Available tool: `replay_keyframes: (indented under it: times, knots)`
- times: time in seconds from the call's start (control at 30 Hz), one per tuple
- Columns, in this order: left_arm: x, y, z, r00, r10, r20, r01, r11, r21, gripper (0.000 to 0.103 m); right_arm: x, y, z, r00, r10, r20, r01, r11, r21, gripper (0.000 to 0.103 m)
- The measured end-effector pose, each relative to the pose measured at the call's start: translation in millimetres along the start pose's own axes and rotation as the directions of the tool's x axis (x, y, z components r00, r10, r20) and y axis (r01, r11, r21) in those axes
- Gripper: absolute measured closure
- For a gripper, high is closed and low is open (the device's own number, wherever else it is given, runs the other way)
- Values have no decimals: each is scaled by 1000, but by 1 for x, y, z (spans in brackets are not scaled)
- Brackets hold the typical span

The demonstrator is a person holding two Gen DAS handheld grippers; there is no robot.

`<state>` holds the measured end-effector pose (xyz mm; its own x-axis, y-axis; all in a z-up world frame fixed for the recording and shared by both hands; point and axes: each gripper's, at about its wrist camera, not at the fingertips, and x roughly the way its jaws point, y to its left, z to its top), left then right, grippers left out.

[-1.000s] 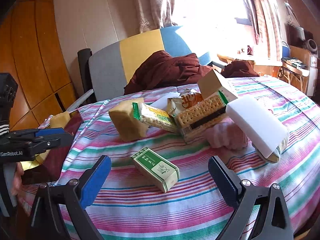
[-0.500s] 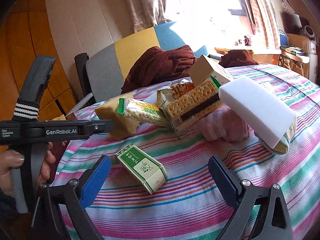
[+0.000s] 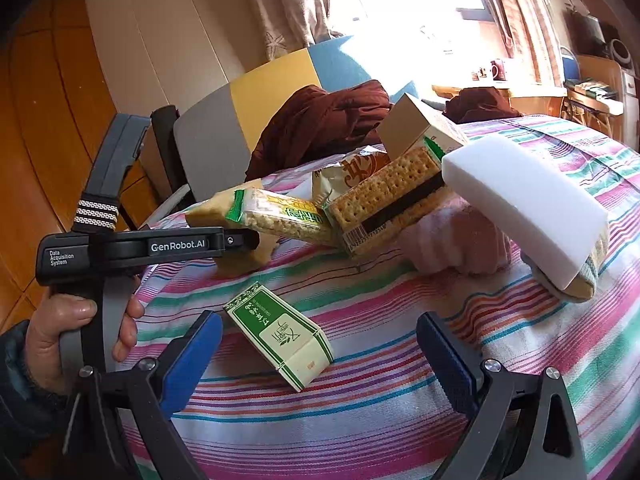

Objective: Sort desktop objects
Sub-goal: 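Grasp a second yellow sponge with the left tool while the right tool grasps the green-and-white box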

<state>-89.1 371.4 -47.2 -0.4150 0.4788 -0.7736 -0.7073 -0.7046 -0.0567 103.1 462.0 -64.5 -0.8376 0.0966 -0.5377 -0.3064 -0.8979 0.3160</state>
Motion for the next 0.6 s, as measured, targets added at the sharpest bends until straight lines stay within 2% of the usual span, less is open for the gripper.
replay_keyframes:
  times: [0.13,0.3,0.53,0.6]
  knots:
    - [-9,0,-10,1000,2,18,-2,999,35,53,1,7,1,1000,2,-12,-3,999,-44,5]
    - [-32,8,-32,999,-44,2,44,999,19,53,4,18,3,998,17,-56,-24,990,-137,6]
    - [-70,15,-70,997,-72,-5,72,997,20,53,17,33,8,990,0,-140,-44,950,-308,6]
    - [-79,17,-79,996,-87,-8,87,996,13,53,22,35,10,987,-2,-160,-53,938,-343,8]
